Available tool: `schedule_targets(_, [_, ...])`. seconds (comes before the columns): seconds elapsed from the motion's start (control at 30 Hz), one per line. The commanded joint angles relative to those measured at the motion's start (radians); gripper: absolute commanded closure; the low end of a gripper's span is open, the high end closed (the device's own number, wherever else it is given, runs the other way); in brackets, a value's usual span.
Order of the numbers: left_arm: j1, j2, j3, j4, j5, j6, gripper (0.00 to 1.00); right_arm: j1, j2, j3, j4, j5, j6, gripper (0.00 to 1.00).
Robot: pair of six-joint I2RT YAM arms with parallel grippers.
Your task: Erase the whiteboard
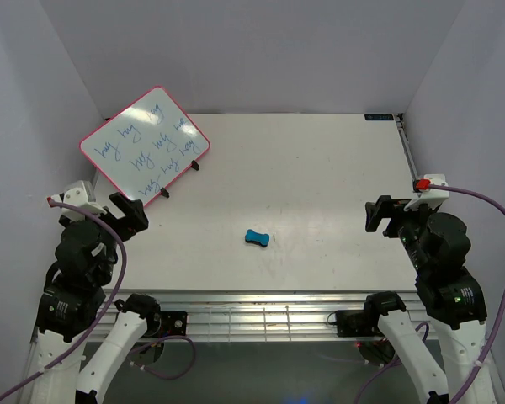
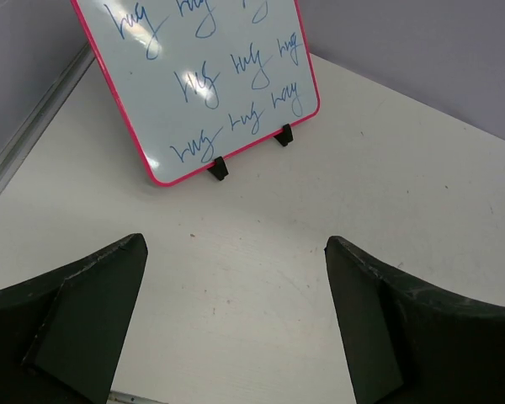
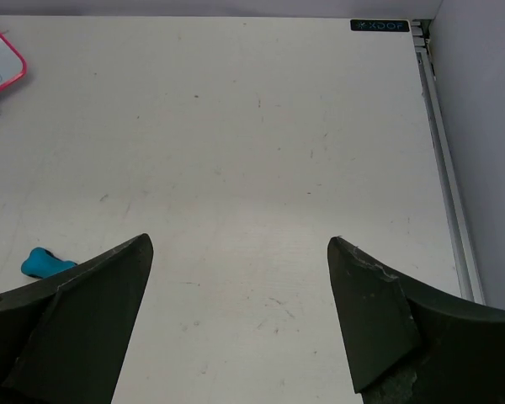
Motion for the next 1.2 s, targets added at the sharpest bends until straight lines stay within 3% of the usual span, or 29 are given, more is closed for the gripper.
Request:
schedule_targets(0.0, [0.005,-0.011,0.033,0.01,0.006,-0.003,0.02,0.008,-0.003,0.005,0.028,0.014,-0.005,0.1])
schedule_targets(0.3, [0.004,-0.012,0.021,0.026,0.036,0.016,0.02,0.009,0.005,-0.028,0.043,0.043,0.02,0.1])
schedule_targets(0.47, [0.005,0.033,-0.017,0.107,0.265,0.028,0.02,0.009,-0.064,-0.101,0.164,-0.079,0.072,0.1])
schedule_targets(0.5, [0.005,0.065,-0.02,0.139,0.346,0.022,0.02,0.009,-0.075,-0.111,0.183,-0.122,0.073,0.1])
schedule_targets(0.6, [0.005,0.128,-0.045,0.217,0.412,-0.012,0.02,0.008,-0.1,-0.136,0.223,-0.18,0.077,0.1])
schedule_targets(0.77, [0.005,0.238,-0.126,0.403,0.348,-0.016,0.02,0.009,-0.075,-0.162,0.229,-0.303,0.078,0.1])
schedule_targets(0.9, [0.017,0.462,-0.042,0.44,0.367,-0.047,0.02,0.008,-0.051,-0.183,0.212,-0.36,0.038,0.1])
schedule_targets(1.0, [0.12,0.608,0.032,0.446,0.336,-0.059,0.02,0.009,-0.061,-0.197,0.212,-0.395,0.031,0.1])
schedule_targets(1.03, [0.263,0.628,0.041,0.448,0.354,-0.075,0.02,0.009,-0.069,-0.202,0.218,-0.415,0.031,0.1])
schedule_targets(1.07, [0.359,0.643,0.029,0.467,0.506,-0.087,0.02,0.008,-0.077,-0.206,0.23,-0.443,0.031,0.1])
schedule_targets(1.17, [0.586,0.671,-0.016,0.538,0.509,-0.099,0.02,0.009,-0.107,-0.239,0.279,-0.565,0.057,0.1])
